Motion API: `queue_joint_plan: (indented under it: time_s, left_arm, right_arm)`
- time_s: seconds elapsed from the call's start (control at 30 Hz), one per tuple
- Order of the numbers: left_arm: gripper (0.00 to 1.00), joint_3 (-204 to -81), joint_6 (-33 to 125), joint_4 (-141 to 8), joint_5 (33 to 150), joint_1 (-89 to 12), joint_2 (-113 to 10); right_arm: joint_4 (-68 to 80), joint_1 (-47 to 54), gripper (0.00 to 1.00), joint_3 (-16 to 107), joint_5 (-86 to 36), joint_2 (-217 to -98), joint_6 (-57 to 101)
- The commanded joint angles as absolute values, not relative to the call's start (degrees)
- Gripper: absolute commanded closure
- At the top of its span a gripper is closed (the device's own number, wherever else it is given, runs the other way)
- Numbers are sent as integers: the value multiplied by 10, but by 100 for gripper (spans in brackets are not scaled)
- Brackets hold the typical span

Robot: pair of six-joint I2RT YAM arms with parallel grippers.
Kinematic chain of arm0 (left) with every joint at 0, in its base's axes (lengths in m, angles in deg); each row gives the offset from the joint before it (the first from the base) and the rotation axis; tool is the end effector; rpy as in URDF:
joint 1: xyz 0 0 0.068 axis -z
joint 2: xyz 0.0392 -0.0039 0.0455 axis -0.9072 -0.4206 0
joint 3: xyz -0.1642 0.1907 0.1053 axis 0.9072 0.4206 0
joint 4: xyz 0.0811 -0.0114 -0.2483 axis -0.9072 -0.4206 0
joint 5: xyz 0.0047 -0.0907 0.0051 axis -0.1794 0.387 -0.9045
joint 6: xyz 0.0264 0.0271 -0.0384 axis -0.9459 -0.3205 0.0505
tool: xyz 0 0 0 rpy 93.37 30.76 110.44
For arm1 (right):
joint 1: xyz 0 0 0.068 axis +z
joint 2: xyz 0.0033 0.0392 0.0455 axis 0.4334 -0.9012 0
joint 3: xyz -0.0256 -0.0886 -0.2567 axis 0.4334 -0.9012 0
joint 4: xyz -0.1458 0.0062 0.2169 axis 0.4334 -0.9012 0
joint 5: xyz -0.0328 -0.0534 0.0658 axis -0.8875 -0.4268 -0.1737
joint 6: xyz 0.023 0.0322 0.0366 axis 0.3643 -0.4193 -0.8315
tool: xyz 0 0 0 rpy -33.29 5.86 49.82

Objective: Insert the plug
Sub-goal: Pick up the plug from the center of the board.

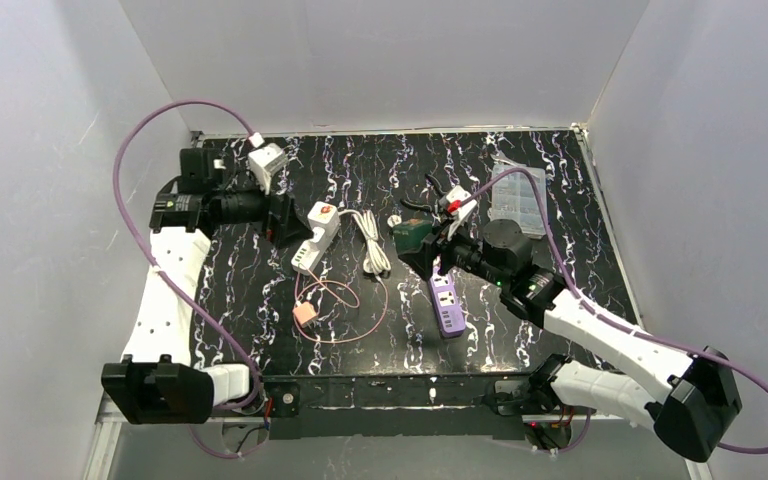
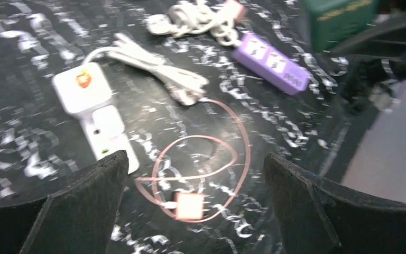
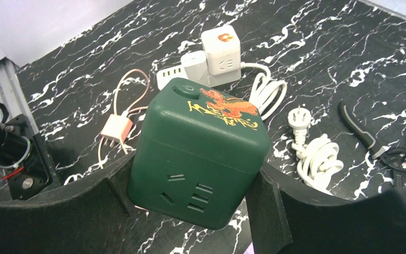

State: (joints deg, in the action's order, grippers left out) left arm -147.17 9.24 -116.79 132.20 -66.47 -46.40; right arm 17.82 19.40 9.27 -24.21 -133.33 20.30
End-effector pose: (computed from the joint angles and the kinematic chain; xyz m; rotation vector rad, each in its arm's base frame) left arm 0.2388 -0.0212 0.3873 0.8314 1.9192 -0.6989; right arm 0.1628 0.1705 0.3076 -0.6532 1.6197 0.8157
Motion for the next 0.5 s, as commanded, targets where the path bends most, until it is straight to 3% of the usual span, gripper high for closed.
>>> queue_joint_plan:
  time_s: [0.0,0.13,0.47]
  left_arm:
    - [2,-1477,170,-1169,1392,-599,-469]
    - [2,-1522,323,-1127,1403,-543,-498]
    - [2,-1517,462,-1018,1287,-430,-537]
  right_arm:
    - [260,204,73,124,-272,-1349,225]
    - [263,210,72,136,-270,-1367,243]
    - [275,267,72,178,-303,-1417,282]
